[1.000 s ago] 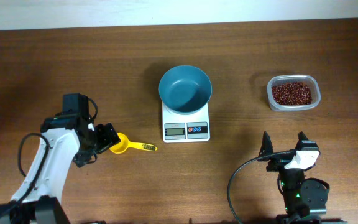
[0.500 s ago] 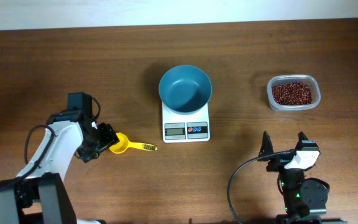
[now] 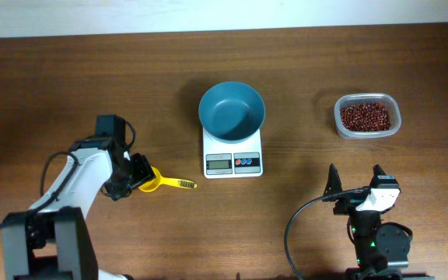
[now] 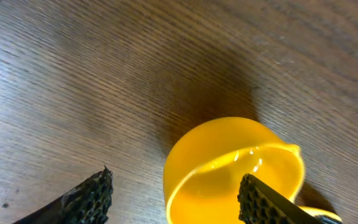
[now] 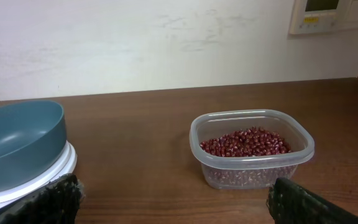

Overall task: Scoop item into bowl and weigh 50g on scale
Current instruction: 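Move the left gripper down onto the yellow scoop's cup, then grasp the yellow scoop cup with the left gripper and lift it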

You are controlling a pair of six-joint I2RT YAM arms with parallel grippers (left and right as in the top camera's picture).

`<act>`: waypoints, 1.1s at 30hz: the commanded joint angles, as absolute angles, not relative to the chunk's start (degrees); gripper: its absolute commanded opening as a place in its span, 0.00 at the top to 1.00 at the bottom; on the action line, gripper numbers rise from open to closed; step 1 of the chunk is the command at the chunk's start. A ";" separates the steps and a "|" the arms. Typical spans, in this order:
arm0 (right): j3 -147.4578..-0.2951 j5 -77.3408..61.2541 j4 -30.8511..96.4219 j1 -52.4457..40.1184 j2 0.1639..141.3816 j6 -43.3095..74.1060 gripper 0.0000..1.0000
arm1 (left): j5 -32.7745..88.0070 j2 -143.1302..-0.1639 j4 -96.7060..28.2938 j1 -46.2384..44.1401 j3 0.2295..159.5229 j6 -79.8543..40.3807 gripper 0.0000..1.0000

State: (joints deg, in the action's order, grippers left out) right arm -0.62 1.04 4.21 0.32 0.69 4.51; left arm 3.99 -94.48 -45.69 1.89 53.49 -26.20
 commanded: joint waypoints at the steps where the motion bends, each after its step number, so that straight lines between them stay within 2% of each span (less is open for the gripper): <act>1: -0.32 1.96 4.51 0.05 0.36 4.71 0.01 | 3.20 -98.13 -44.31 1.76 53.28 -26.37 0.36; 6: -0.32 1.96 4.51 0.05 0.36 4.71 0.01 | 3.62 -99.04 -43.94 1.76 53.28 -26.55 0.44; 7: -0.32 1.96 4.51 0.05 0.36 4.71 0.01 | 3.57 -99.04 -43.57 1.76 53.28 -26.52 0.50; 8: -0.32 1.96 4.51 0.05 0.36 4.71 0.01 | 3.57 -99.04 -42.94 1.76 53.28 -26.55 0.61; 9: -0.32 1.96 4.51 0.05 0.36 4.71 0.01 | 3.60 -99.04 -42.22 1.74 53.28 -26.55 0.68; 12: -0.32 1.96 4.51 0.05 0.36 4.69 0.01 | 3.60 -99.04 -41.17 1.74 53.28 -26.55 0.78; 14: -0.32 1.96 4.51 0.05 0.36 4.71 0.01 | 3.60 -99.04 -41.19 1.74 53.28 -26.55 0.90; 15: -0.32 1.96 4.51 0.05 0.36 4.69 0.01 | 3.60 -99.04 -41.19 1.74 53.28 -26.55 1.00; 21: -0.32 1.96 4.51 0.05 0.36 4.69 0.01 | 3.62 -95.24 -49.84 1.80 56.93 -26.52 1.00; 26: -0.32 1.96 4.51 0.05 0.36 4.71 0.01 | 6.70 -76.16 -63.31 1.80 63.09 -26.52 1.00; 29: -0.32 1.96 4.51 0.05 0.36 4.71 0.01 | 12.78 -64.73 -65.69 1.74 63.05 -26.48 1.00; 33: -0.32 1.96 4.51 0.05 0.36 4.71 0.01 | 14.39 -55.22 -69.36 -1.63 63.05 -25.87 1.00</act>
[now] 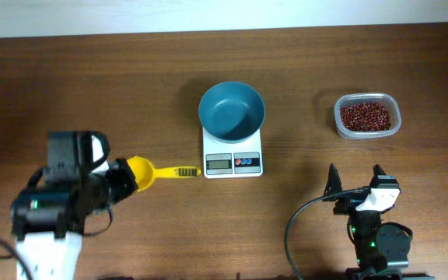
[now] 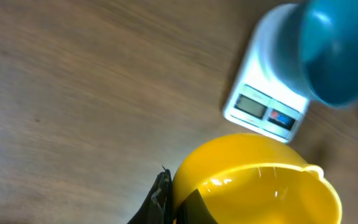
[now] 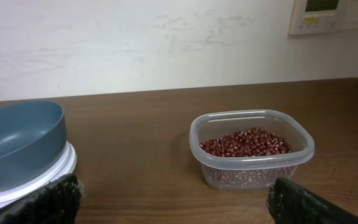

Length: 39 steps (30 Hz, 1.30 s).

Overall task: Scoop item into bowl and weigh 50g on scale
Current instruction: 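Grasp the yellow scoop cup with the left gripper and lift it, then reach the right gripper toward the scoop handle held by the left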

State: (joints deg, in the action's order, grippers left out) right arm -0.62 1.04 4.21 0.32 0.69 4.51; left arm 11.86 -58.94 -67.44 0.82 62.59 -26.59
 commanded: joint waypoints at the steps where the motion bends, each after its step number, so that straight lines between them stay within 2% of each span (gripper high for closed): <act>1: -0.32 1.96 4.51 0.05 0.36 4.71 0.01 | 14.39 -54.17 -70.22 -3.03 63.05 -25.87 1.00; 7: -0.32 1.96 4.51 0.05 0.36 4.71 0.01 | 14.17 -53.49 -70.50 -9.80 61.36 -25.89 1.00; 10: -0.32 1.67 3.95 0.05 0.36 5.04 0.01 | 14.46 -53.65 -64.36 -11.22 55.57 -27.86 1.00; 12: -0.32 -4.05 4.45 -0.05 0.58 11.88 0.02 | 14.41 -54.17 -60.31 -11.22 53.15 -27.83 1.00; 15: -0.34 -24.82 2.87 -0.05 1.78 31.90 0.01 | 14.17 -56.77 -57.65 -11.20 52.42 -27.79 1.00; 16: -0.32 -46.68 3.42 -0.05 1.87 39.79 0.01 | 14.20 -58.83 -57.67 -11.20 52.42 -27.83 1.00; 19: -0.32 -67.85 5.63 -0.05 1.87 41.25 0.01 | 14.28 -61.17 -57.69 -11.22 52.42 -27.81 1.00; 20: -0.32 -69.84 5.61 -0.03 1.87 41.21 0.01 | 14.28 -61.87 -57.65 -11.27 52.42 -27.81 1.00; 22: -0.32 -66.39 3.99 0.01 1.87 41.25 0.01 | 14.26 -63.09 -57.47 -11.27 52.42 -27.81 1.00; 25: -0.67 -65.63 -7.09 0.01 1.87 48.51 0.01 | 15.68 -63.79 -57.58 -11.27 52.42 -27.81 1.00; 30: -7.94 -59.59 -1.32 0.05 7.88 48.95 0.01 | 18.39 -63.79 -57.47 -11.27 52.42 -27.81 1.00; 34: -19.16 -59.94 2.61 0.05 25.21 48.27 0.01 | 21.67 -63.79 -57.49 -11.27 52.42 -27.81 1.00; 37: -29.78 -59.81 16.91 0.01 33.69 42.39 0.01 | 24.82 -63.79 -57.69 -11.27 52.42 -27.81 1.00; 39: -40.75 -54.26 38.37 -0.01 37.89 32.56 0.01 | 25.30 -63.79 -57.67 -11.27 52.42 -27.81 1.00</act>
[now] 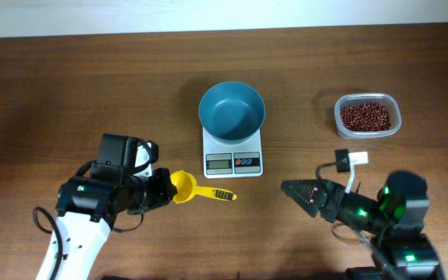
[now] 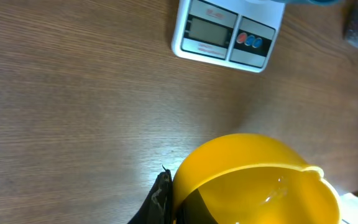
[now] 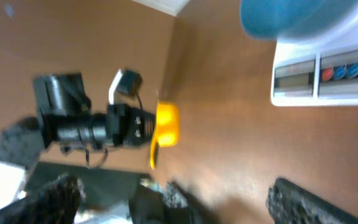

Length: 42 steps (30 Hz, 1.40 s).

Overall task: Scoop item into bowl and weigh 50g on scale
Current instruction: 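Reach the right gripper toward the scoop handle held by the left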

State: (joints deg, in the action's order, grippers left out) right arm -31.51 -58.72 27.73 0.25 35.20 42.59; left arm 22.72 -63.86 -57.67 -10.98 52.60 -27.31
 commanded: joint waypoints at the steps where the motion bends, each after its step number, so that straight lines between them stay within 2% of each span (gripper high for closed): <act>1: -46.02 -48.60 48.42 -0.01 39.31 28.45 0.01 | 25.30 -63.79 -57.58 -11.25 52.42 -27.81 1.00; 2: -51.79 -41.19 58.26 -0.01 40.60 25.39 0.01 | 25.30 -63.79 -57.45 -11.25 52.42 -27.81 1.00; 4: -57.71 -40.18 65.19 -0.01 41.45 23.81 0.01 | 25.30 -63.79 -57.45 -11.25 52.42 -28.71 1.00; 11: -58.46 -42.57 57.36 -0.01 43.07 21.26 0.01 | 27.20 -63.79 -57.36 -11.27 52.42 -40.86 1.00; 14: -58.46 -53.63 57.19 -0.19 45.12 12.99 0.01 | 29.78 -63.79 -56.82 -11.27 52.42 -40.93 1.00; 17: -58.46 -56.29 57.21 -4.47 49.06 10.90 0.01 | 32.21 -63.79 -55.75 -11.27 52.42 -40.91 1.00; 21: -58.46 -53.34 56.88 -13.78 58.15 10.98 0.00 | 30.96 -63.79 -55.77 -11.27 52.42 -39.81 1.00; 24: -58.46 -53.39 54.96 -18.02 64.38 12.49 0.09 | 29.23 -63.79 -55.86 -11.27 52.42 -38.98 1.00; 25: -58.46 -53.60 54.11 -19.35 66.41 12.69 0.17 | 27.79 -63.79 -55.92 -11.27 52.42 -38.98 1.00; 26: -58.46 -53.60 53.19 -20.80 68.49 12.69 0.20 | 26.35 -63.79 -56.45 -11.27 52.42 -38.98 1.00; 36: -58.46 -53.47 44.95 -21.71 69.49 19.62 0.21 | 23.55 -63.81 -59.66 -11.27 52.42 -39.05 1.00; 40: -58.46 -53.28 40.49 -24.64 69.52 20.49 0.34 | 23.77 -63.81 -59.66 -11.27 52.42 -39.46 1.00; 42: -58.46 -49.10 38.52 -27.46 69.65 22.70 0.46 | 23.77 -63.79 -59.66 -11.27 52.42 -39.46 1.00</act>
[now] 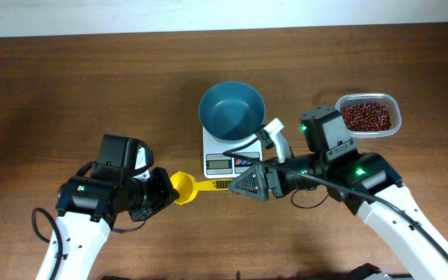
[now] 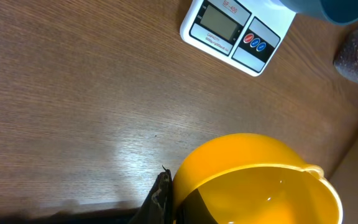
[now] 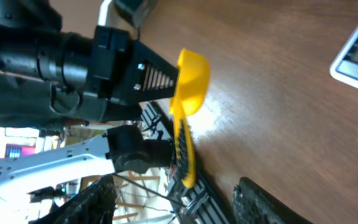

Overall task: Scoop item into bowl and weigh 50g on scale
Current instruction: 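Reach the right gripper toward the scoop handle held by the left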

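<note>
My left gripper (image 1: 168, 191) is shut on the cup of a yellow scoop (image 1: 183, 187), held in front of the scale with its handle pointing right. In the left wrist view the scoop's cup (image 2: 253, 180) fills the bottom, one of the fingers (image 2: 163, 198) against its side. My right gripper (image 1: 239, 186) is open, pointing left at the handle. The right wrist view has the scoop (image 3: 189, 78) with its handle tip reaching between the fingertips (image 3: 89, 202). A blue bowl (image 1: 232, 110) sits empty on the white scale (image 1: 232, 161). Red beans fill a clear tub (image 1: 368, 115).
The scale (image 2: 237, 34) lies just beyond the scoop in the left wrist view, the bean tub (image 2: 356, 55) at the right edge. The right arm (image 1: 379, 194) stretches across the table in front of the scale and tub. A white cable (image 1: 274, 136) loops beside the bowl.
My right gripper has moved left from the front right to the end of the scoop's handle, still open. The scoop's handle has swung slightly toward the scale. The left arm has barely moved.
First my left gripper stood open around the scoop lying on the table at the left, the right arm parked at the front. Then the left held the scoop lifted, then in front of the scale as the right arm turned leftward. Now the right gripper is at the handle.
</note>
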You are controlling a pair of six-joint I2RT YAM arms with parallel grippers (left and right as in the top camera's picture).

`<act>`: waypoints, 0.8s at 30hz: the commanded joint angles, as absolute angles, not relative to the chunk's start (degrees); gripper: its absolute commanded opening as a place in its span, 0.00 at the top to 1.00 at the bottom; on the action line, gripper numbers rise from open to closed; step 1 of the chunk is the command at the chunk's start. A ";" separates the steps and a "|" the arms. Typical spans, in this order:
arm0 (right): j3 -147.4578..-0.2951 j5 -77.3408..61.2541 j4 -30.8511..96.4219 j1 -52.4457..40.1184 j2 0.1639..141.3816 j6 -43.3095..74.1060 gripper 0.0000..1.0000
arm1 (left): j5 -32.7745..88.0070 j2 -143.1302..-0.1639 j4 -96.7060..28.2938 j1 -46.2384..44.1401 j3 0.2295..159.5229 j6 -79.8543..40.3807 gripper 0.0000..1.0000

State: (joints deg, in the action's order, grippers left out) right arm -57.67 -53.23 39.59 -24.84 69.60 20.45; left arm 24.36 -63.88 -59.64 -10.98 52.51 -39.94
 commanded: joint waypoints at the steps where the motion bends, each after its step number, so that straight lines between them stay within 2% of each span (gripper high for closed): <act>1: -58.46 -45.32 38.52 -28.42 69.69 25.65 0.49 | 23.77 -63.79 -59.66 -11.27 52.42 -39.46 1.00; 10: -58.46 -42.54 34.65 -30.85 69.93 32.49 0.63 | 24.43 -63.79 -59.66 -11.27 52.42 -39.46 1.00; 18: -58.46 -41.30 33.89 -31.16 70.59 35.03 0.67 | 26.76 -63.79 -59.61 -11.27 52.42 -46.74 1.00; 24: -58.46 -41.28 28.21 -35.35 71.85 35.05 0.69 | 26.76 -63.79 -59.68 -11.27 52.42 -46.87 1.00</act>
State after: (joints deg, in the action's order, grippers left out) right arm -57.69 -41.36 29.17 -34.54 71.48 34.94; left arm 26.13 -63.88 -59.68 -10.98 52.49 -46.17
